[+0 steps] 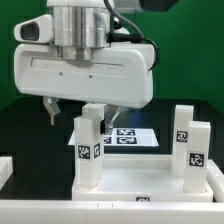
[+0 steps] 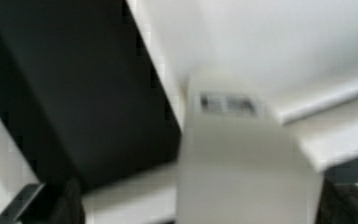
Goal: Assemble desk
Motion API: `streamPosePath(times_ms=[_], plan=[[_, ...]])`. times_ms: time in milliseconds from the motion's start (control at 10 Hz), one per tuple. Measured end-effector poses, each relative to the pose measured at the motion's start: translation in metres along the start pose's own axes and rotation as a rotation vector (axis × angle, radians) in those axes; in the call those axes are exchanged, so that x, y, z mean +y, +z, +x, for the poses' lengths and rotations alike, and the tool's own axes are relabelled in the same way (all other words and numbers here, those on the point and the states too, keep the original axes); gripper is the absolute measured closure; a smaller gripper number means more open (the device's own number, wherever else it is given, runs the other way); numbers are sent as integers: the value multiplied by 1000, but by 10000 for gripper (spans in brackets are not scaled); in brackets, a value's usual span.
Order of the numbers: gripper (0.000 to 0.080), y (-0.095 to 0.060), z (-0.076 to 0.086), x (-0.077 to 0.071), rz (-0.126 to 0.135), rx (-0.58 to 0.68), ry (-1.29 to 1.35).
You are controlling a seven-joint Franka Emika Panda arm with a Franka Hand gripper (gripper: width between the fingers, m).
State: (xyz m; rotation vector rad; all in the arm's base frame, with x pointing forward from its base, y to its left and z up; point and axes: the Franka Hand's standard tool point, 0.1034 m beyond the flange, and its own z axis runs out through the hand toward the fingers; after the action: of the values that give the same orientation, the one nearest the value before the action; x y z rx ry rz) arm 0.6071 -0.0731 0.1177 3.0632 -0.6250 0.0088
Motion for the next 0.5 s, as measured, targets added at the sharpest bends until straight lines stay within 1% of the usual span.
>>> streamPosePath(times_ms=[100, 200, 300, 400, 500], plan=[[150, -1, 2, -7, 16, 20, 21], [150, 0, 3, -11, 23, 36, 30], [150, 0, 3, -11, 21, 35, 38], [261, 0, 3, -11, 22, 35, 61], [409, 1, 2, -11, 23, 34, 118]])
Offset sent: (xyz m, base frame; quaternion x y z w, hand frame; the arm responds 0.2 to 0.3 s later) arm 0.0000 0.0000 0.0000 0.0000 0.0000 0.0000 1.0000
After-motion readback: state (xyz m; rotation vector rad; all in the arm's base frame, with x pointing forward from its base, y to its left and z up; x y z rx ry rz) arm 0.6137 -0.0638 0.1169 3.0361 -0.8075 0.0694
